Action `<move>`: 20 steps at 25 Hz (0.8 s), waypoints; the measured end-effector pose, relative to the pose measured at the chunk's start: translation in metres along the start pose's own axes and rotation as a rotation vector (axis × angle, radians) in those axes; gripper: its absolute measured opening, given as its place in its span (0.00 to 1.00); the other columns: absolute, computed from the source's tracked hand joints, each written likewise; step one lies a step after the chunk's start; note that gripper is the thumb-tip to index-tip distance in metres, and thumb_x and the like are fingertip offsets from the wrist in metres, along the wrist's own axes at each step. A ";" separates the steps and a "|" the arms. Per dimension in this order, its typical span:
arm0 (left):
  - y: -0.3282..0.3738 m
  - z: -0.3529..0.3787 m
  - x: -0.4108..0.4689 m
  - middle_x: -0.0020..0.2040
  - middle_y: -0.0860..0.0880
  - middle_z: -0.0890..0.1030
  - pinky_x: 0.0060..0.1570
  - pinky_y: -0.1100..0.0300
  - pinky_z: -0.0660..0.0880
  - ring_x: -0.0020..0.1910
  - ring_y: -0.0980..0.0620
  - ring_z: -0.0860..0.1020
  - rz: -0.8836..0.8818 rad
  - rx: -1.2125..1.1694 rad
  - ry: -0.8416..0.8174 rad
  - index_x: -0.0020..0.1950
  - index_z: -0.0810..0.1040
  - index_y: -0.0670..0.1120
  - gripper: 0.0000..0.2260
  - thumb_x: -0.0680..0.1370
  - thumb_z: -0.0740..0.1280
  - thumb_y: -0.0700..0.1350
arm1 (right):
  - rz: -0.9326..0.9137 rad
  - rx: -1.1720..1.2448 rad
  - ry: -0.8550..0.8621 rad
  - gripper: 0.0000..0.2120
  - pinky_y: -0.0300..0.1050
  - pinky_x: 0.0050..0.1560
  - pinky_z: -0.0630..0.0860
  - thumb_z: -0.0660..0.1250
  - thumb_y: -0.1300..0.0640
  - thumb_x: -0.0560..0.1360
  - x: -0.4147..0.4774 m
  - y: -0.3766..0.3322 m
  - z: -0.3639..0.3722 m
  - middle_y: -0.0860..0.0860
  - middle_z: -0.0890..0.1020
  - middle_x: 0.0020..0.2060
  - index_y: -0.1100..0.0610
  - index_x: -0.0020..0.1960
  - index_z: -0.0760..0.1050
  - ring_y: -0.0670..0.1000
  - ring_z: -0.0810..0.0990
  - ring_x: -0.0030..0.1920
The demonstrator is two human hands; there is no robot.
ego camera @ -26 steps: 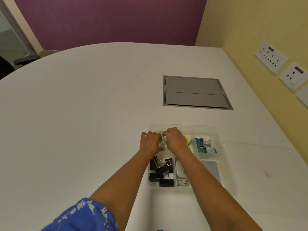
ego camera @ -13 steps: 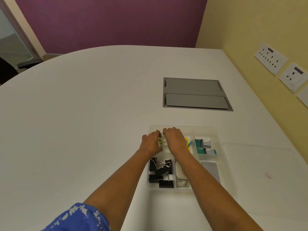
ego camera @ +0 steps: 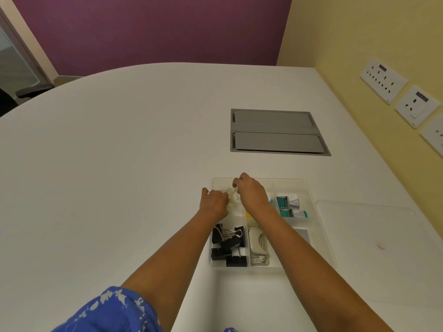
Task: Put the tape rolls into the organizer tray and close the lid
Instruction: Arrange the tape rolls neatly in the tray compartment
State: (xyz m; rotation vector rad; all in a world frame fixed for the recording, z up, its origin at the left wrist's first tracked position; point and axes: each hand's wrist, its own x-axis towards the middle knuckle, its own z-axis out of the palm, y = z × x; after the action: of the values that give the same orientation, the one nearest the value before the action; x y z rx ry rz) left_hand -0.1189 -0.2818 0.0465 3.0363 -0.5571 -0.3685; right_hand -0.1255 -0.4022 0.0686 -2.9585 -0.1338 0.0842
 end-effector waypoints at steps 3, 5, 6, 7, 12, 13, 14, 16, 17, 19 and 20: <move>-0.002 0.000 0.000 0.62 0.46 0.76 0.68 0.52 0.59 0.64 0.47 0.72 0.005 0.055 0.058 0.62 0.75 0.46 0.14 0.77 0.63 0.40 | -0.036 -0.065 -0.053 0.16 0.48 0.53 0.75 0.62 0.69 0.76 -0.001 -0.006 0.009 0.58 0.76 0.59 0.60 0.63 0.73 0.56 0.77 0.58; -0.004 0.000 -0.001 0.64 0.45 0.74 0.70 0.52 0.58 0.66 0.46 0.69 0.003 0.056 0.117 0.64 0.74 0.45 0.15 0.77 0.63 0.38 | -0.073 -0.134 -0.066 0.17 0.48 0.55 0.74 0.62 0.69 0.76 0.000 -0.008 0.014 0.59 0.77 0.59 0.60 0.64 0.73 0.57 0.75 0.61; -0.006 0.000 -0.001 0.64 0.45 0.73 0.70 0.52 0.58 0.67 0.46 0.68 0.004 0.052 0.138 0.64 0.74 0.45 0.16 0.77 0.63 0.37 | -0.091 -0.163 -0.071 0.17 0.48 0.55 0.73 0.63 0.69 0.76 0.000 -0.009 0.017 0.59 0.78 0.58 0.60 0.64 0.73 0.57 0.74 0.61; -0.008 0.000 -0.001 0.64 0.45 0.73 0.70 0.52 0.57 0.67 0.46 0.68 0.005 0.049 0.154 0.63 0.75 0.45 0.16 0.76 0.62 0.36 | -0.103 -0.188 -0.083 0.17 0.48 0.56 0.73 0.63 0.68 0.76 0.000 -0.010 0.018 0.59 0.78 0.58 0.60 0.64 0.73 0.57 0.74 0.61; -0.012 0.001 -0.002 0.62 0.48 0.77 0.68 0.52 0.57 0.65 0.47 0.69 0.015 0.056 0.140 0.62 0.77 0.46 0.13 0.78 0.64 0.43 | -0.099 -0.223 -0.123 0.14 0.49 0.55 0.72 0.62 0.68 0.76 -0.002 -0.008 0.026 0.59 0.80 0.56 0.61 0.61 0.74 0.57 0.74 0.60; -0.013 0.000 -0.002 0.62 0.49 0.78 0.67 0.52 0.58 0.65 0.47 0.69 0.023 0.057 0.119 0.62 0.78 0.46 0.13 0.78 0.65 0.46 | -0.102 -0.208 -0.117 0.14 0.49 0.55 0.72 0.62 0.67 0.77 -0.003 -0.008 0.026 0.59 0.80 0.56 0.61 0.62 0.74 0.57 0.74 0.60; -0.013 0.000 -0.001 0.62 0.49 0.78 0.66 0.51 0.58 0.65 0.47 0.69 0.030 0.058 0.095 0.62 0.78 0.47 0.14 0.77 0.65 0.49 | -0.107 -0.188 -0.112 0.14 0.48 0.56 0.72 0.62 0.66 0.77 -0.002 -0.008 0.026 0.58 0.79 0.56 0.60 0.62 0.74 0.57 0.74 0.60; -0.014 0.000 0.000 0.62 0.50 0.79 0.65 0.51 0.59 0.65 0.47 0.68 0.044 0.078 0.046 0.63 0.78 0.49 0.17 0.76 0.66 0.53 | -0.113 -0.152 -0.121 0.15 0.48 0.57 0.72 0.63 0.64 0.77 -0.003 -0.008 0.026 0.57 0.79 0.58 0.57 0.63 0.75 0.57 0.74 0.60; -0.014 0.001 0.000 0.62 0.50 0.79 0.65 0.50 0.59 0.65 0.47 0.67 0.050 0.095 0.027 0.63 0.78 0.49 0.18 0.76 0.66 0.55 | -0.114 -0.142 -0.140 0.16 0.48 0.57 0.72 0.64 0.63 0.77 -0.003 -0.007 0.026 0.57 0.79 0.58 0.55 0.64 0.76 0.57 0.74 0.61; -0.013 0.003 0.001 0.61 0.50 0.79 0.64 0.50 0.59 0.65 0.47 0.67 0.058 0.112 0.007 0.62 0.79 0.50 0.19 0.75 0.66 0.58 | -0.115 -0.133 -0.184 0.16 0.48 0.59 0.72 0.67 0.57 0.76 -0.003 -0.006 0.026 0.56 0.79 0.59 0.53 0.63 0.76 0.56 0.73 0.62; -0.013 0.004 0.001 0.60 0.50 0.80 0.64 0.50 0.59 0.65 0.47 0.67 0.056 0.109 0.005 0.61 0.79 0.51 0.19 0.75 0.65 0.59 | -0.114 -0.131 -0.200 0.16 0.48 0.59 0.72 0.68 0.54 0.75 -0.004 -0.006 0.027 0.55 0.79 0.59 0.53 0.63 0.77 0.56 0.73 0.62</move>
State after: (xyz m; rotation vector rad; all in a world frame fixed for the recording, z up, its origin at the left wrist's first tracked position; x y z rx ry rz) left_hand -0.1141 -0.2705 0.0414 3.1157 -0.6820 -0.3397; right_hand -0.1319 -0.3922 0.0435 -3.0580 -0.3473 0.3693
